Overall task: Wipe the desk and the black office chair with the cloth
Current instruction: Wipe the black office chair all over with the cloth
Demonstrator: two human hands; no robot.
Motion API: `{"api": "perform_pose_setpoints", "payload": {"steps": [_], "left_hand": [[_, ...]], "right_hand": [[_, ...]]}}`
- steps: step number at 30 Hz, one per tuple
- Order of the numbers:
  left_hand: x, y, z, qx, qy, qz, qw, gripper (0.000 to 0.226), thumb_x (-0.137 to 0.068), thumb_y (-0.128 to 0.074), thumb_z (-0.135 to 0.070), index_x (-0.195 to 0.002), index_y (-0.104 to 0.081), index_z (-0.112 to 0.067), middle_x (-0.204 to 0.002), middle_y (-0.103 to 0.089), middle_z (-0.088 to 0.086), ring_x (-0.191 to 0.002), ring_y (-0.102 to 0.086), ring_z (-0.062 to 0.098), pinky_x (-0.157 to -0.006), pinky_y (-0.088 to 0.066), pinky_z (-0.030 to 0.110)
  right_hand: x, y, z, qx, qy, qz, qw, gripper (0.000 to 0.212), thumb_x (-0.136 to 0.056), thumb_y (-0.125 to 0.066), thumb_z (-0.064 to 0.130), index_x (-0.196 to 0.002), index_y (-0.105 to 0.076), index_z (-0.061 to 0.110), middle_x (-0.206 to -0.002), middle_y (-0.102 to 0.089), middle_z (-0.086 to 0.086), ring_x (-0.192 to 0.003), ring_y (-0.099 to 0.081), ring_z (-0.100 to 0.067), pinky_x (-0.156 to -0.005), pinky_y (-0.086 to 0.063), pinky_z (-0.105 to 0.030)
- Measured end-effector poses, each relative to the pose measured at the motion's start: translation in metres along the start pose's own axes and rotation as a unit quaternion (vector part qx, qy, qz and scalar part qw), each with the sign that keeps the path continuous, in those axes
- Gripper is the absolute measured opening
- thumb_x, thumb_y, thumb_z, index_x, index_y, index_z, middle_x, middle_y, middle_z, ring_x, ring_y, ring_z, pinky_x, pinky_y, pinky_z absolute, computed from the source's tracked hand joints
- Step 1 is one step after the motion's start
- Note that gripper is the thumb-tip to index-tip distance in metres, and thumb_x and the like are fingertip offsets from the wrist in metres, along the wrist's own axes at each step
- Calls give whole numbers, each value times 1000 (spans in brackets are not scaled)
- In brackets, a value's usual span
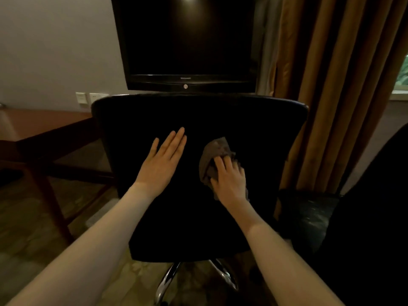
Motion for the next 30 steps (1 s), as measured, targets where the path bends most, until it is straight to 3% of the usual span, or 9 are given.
{"api": "perform_pose_setpoints", "payload": {"steps": [4, 7, 10, 12, 16, 19, 22, 28, 30], "left_hand": [[7, -18, 1, -6, -46, -139, 989, 66, -92, -43, -20, -149, -12, -9, -157, -5, 8, -145, 7, 22, -114, -20, 45], [13, -25, 1, -10, -34, -150, 988, 61, -91, -28, -30, -146, -16, -8, -153, -16, 10, -145, 15, 20, -113, -15, 45], [19, -34, -1, -8, -18, -132, 991, 75, -86, -62, -27, -145, -21, -5, -153, -25, 14, -143, -12, 27, -110, -26, 49], [21, -38, -2, -12, -1, -110, 994, 89, -77, -74, -26, -147, -22, -7, -153, -24, 13, -143, -15, 26, -109, -27, 48], [32, -38, -11, 18, -31, -149, 988, 70, -85, -50, -15, -148, -20, -9, -155, -19, 10, -142, -18, 24, -114, -18, 40], [53, -47, 6, 62, -17, -168, 984, 55, -82, -35, -15, -136, -38, -12, -138, -46, 14, -125, -45, 28, -104, -35, 39], [74, -64, 34, 112, 54, -139, 982, 47, -75, -53, -8, -122, -48, -7, -116, -59, 18, -101, -61, 37, -82, -51, 41], [98, -107, 69, 147, 152, -7, 977, 56, -79, -62, -3, -133, -44, -2, -128, -46, 18, -115, -50, 39, -93, -43, 44], [101, -115, 74, 150, 166, 23, 974, 60, -86, -55, -10, -141, -31, -7, -138, -36, 14, -126, -40, 34, -102, -35, 39]], "right_hand": [[48, -77, 22, 50, 71, 248, 965, 59, -90, -57, 20, -143, -31, 22, -140, -40, -8, -123, -46, -34, -97, -39, -44], [84, -106, 13, 87, 87, 337, 933, 56, -94, -52, 20, -145, -29, 24, -149, -29, -6, -134, -32, -31, -105, -29, -45], [84, -87, 10, 92, 110, 246, 959, 66, -60, -85, 30, -120, -59, 23, -116, -60, -6, -97, -63, -30, -75, -52, -40], [69, -60, 7, 87, 100, 100, 986, 74, -50, -89, 34, -115, -55, 23, -99, -65, -4, -78, -65, -28, -62, -53, -35], [29, -13, 21, 58, 45, -71, 995, 73, -57, -86, 32, -117, -47, 18, -102, -66, -10, -83, -65, -33, -69, -54, -37], [18, -24, 45, 58, 38, -76, 995, 76, -53, -87, 32, -116, -46, 19, -102, -66, -9, -86, -62, -32, -71, -54, -37], [34, -63, 62, 57, 67, -65, 994, 70, -61, -82, 28, -118, -44, 20, -109, -55, -7, -94, -46, -29, -78, -48, -40], [94, -168, 116, 93, 194, 370, 904, 61, -85, -63, 16, -140, -37, 22, -148, -28, -5, -136, -26, -34, -109, -24, -49], [103, -173, 119, 106, 181, 379, 901, 60, -84, -66, 18, -138, -41, 21, -147, -30, -7, -135, -28, -36, -108, -26, -49]]}}
Point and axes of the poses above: each hand's wrist, its own x-axis away from the middle knuckle, its own y-axis out of the back of the hand, z = x × y, the point moved 7 cm from there along -x, towards the middle knuckle
